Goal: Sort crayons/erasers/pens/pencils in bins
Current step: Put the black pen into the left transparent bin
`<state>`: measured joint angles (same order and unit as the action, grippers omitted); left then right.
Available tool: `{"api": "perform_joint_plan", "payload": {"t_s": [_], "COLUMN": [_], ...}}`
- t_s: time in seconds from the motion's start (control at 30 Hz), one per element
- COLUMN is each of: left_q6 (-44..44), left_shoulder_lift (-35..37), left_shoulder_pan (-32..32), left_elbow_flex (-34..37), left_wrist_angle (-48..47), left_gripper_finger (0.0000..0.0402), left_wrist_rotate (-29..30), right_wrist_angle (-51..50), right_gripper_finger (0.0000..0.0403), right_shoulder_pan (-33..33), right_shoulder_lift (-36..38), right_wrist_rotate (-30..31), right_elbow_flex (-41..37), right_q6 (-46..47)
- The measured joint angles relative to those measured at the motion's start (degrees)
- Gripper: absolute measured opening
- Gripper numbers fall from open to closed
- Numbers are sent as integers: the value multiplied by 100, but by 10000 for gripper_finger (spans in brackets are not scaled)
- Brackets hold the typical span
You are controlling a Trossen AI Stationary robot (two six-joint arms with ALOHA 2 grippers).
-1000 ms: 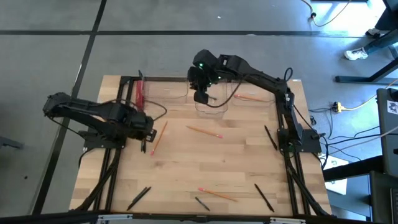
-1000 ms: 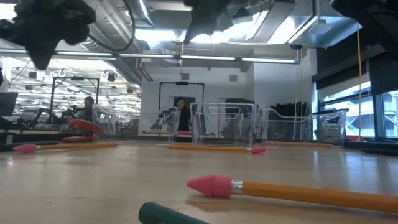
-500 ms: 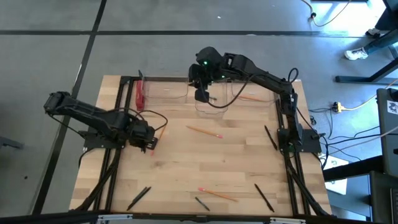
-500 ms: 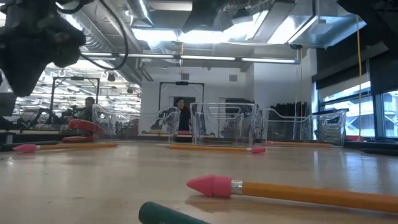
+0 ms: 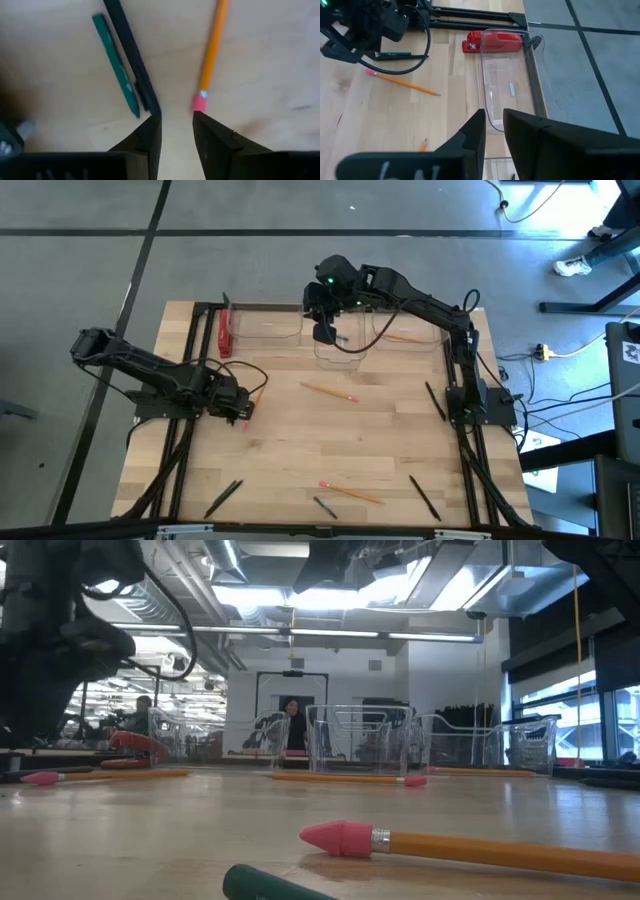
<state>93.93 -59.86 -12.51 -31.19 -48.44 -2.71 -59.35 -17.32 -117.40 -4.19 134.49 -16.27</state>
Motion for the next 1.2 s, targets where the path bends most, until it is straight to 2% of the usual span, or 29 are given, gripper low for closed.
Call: {"api": "perform_joint_plan", "payload": {"t_s": [0.43, 0.83, 1.0, 1.2], "left_q6": [46, 44, 164, 256], "left_shoulder_lift": [0, 0, 0, 0], "left_shoulder_pan": [0, 0, -26, -68], "left_elbow_flex": [608, 620, 557, 510], "left_wrist_angle": [684, 719, 715, 659], "left_gripper_finger": [104, 100, 100, 100], "left_wrist_rotate": [30, 5, -327, -143], "right_wrist_angle": [-2, -4, -4, -4], "right_gripper_finger": [71, 71, 71, 71], "right_shoulder_pan": [0, -2, -2, -2], "right_shoulder_lift": [0, 0, 0, 0], "right_wrist_rotate": [2, 2, 2, 2], "right_elbow_flex": [-2, -2, -2, -2], "right_q6": [80, 115, 117, 109]}}
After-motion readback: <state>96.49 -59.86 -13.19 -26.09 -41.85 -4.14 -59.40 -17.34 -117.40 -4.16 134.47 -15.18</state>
